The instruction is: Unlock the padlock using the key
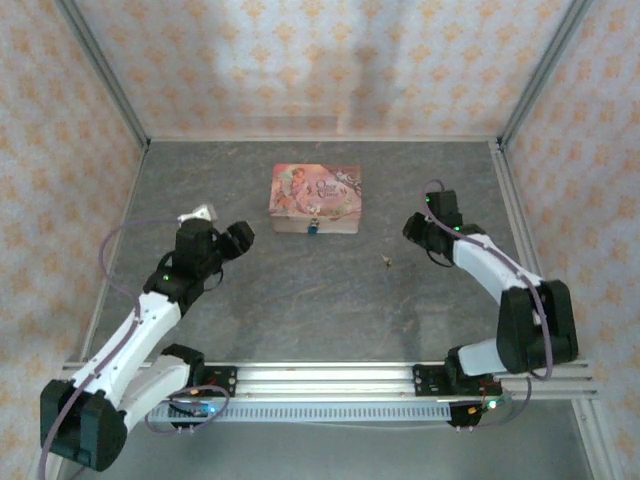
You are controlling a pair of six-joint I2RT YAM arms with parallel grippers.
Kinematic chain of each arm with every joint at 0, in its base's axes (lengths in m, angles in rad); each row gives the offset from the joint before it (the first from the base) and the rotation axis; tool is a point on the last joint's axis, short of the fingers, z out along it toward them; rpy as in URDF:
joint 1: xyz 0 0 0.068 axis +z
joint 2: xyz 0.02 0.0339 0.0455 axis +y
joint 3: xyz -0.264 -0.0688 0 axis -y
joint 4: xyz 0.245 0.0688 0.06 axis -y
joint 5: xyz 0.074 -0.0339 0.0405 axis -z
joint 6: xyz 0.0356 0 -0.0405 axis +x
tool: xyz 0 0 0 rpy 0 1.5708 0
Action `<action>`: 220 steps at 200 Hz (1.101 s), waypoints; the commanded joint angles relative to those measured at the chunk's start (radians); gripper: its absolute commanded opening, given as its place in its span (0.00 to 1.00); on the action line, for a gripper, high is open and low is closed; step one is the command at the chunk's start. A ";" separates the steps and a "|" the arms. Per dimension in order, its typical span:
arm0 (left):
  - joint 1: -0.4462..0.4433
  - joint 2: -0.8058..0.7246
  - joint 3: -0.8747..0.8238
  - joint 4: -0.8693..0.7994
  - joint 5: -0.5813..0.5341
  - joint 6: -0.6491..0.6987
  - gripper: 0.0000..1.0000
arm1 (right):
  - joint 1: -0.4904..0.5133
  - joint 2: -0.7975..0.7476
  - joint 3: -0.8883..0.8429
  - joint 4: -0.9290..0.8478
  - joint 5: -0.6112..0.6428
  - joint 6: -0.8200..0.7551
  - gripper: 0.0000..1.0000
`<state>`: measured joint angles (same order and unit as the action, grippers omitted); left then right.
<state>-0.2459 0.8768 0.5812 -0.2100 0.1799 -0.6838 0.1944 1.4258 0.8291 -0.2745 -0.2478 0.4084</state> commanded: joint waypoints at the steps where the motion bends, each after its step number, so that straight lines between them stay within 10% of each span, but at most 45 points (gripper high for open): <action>1: -0.030 -0.082 -0.029 -0.083 0.038 -0.073 0.69 | 0.043 0.047 0.034 -0.084 0.027 0.009 0.31; 220: -0.104 -0.205 -0.187 -0.058 0.055 -0.195 0.74 | 0.168 0.208 0.047 -0.048 0.016 0.017 0.33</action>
<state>-0.3382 0.6785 0.4068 -0.2867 0.2321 -0.8635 0.3485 1.6154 0.8494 -0.3210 -0.2222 0.4301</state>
